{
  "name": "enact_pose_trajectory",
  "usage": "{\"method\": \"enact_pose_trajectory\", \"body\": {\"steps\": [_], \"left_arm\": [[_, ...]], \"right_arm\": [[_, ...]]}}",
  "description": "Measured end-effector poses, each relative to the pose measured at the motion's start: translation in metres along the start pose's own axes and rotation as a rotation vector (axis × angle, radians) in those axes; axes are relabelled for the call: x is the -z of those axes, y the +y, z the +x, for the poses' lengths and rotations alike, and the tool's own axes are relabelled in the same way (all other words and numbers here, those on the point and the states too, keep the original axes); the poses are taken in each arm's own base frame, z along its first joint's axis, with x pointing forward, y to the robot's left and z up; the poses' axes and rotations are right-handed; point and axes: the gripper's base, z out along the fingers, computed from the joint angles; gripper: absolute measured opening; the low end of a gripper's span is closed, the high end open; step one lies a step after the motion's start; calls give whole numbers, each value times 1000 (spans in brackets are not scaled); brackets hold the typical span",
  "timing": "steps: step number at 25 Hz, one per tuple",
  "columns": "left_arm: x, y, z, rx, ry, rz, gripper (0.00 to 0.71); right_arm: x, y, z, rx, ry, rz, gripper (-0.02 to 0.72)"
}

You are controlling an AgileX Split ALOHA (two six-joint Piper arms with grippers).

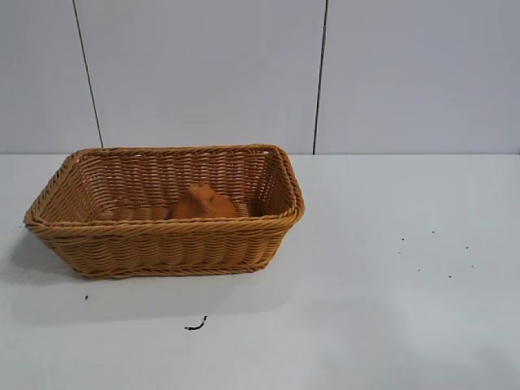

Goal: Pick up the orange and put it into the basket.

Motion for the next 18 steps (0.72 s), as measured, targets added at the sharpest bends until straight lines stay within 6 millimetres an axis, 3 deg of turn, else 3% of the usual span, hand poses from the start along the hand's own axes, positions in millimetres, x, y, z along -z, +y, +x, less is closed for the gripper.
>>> {"method": "enact_pose_trajectory", "body": {"steps": [8, 18], "left_arm": [[0, 0, 0, 0, 0, 0, 666], [0, 0, 0, 0, 0, 0, 666]], "right_arm": [[30, 2, 19, 11, -224, 4, 694], [30, 2, 20, 12, -225, 0, 694]]}}
